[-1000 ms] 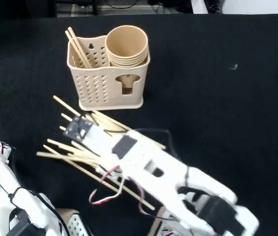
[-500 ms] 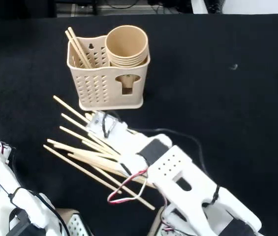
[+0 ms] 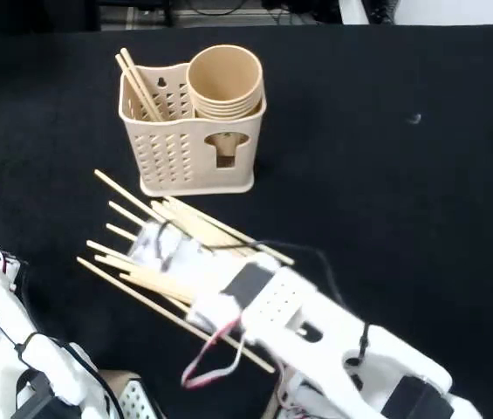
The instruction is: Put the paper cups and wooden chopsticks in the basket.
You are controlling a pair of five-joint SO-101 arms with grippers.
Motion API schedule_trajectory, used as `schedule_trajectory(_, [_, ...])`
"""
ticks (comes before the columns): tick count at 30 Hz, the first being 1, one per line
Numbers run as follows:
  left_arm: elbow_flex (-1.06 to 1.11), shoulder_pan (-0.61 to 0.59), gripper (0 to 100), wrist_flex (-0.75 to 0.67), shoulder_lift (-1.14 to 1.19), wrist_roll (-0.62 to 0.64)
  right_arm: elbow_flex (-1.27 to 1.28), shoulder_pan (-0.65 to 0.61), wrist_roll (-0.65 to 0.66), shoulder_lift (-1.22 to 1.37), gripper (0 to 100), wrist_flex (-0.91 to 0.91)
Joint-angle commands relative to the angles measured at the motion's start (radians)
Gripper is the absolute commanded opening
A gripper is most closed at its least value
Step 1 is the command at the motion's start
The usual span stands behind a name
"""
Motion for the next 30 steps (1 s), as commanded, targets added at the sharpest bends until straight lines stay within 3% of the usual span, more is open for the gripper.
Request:
schedule_trajectory(1, [-0.016, 0.012, 17, -0.015, -0.023, 0.0, -0.031, -0.121, -0.057, 0.024, 14.8, -0.054])
schedule_trajectory(7, [-0.016, 0.012, 17, -0.015, -0.023, 0.0, -0.038, -0.25, -0.101, 0.196, 14.9, -0.153])
schedule_trajectory(15, [-0.015, 0.012, 17, -0.015, -0.023, 0.0, -0.139, -0.193, -0.109, 0.453, 14.9, -0.203])
schedule_trajectory(24, [-0.015, 0.012, 17, -0.014, -0.025, 0.0, -0.166, -0.187, -0.103, 0.34, 13.0, -0.058])
schedule_trajectory(30, [-0.015, 0.012, 17, -0.014, -0.025, 0.0, -0.12, -0.187, -0.103, 0.225, 19.8, -0.006])
